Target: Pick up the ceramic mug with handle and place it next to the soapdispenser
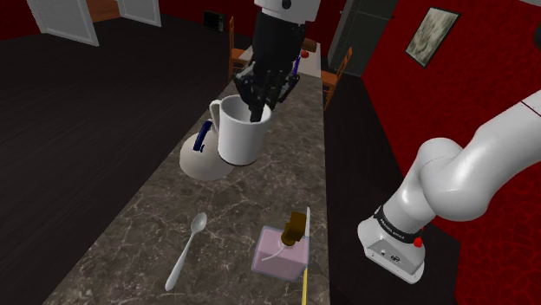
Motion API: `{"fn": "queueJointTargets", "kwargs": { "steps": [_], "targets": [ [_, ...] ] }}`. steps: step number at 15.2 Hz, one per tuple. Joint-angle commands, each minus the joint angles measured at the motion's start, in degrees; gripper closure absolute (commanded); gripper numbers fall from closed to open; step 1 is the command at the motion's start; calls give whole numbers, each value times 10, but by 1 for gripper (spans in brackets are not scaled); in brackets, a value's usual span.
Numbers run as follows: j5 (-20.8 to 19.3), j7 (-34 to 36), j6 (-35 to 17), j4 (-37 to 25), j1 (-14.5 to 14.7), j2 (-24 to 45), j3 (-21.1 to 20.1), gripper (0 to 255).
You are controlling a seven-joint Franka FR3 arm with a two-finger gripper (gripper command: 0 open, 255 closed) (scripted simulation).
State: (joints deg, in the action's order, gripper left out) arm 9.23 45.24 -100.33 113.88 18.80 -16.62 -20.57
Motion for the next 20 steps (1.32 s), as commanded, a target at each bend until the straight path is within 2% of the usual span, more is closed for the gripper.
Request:
{"fn": "queueJointTargets", "kwargs": {
  "steps": [1,7,12,20],
  "targets": [
    [0,33,-6,-12,10,14,-23,255],
    [-15,129,-10,-67,37,68,-85,255],
    [-53,222,-9,-137,67,139,-139,255],
    [-51,219,-70,-74,68,138,-139,255]
  ]
}}
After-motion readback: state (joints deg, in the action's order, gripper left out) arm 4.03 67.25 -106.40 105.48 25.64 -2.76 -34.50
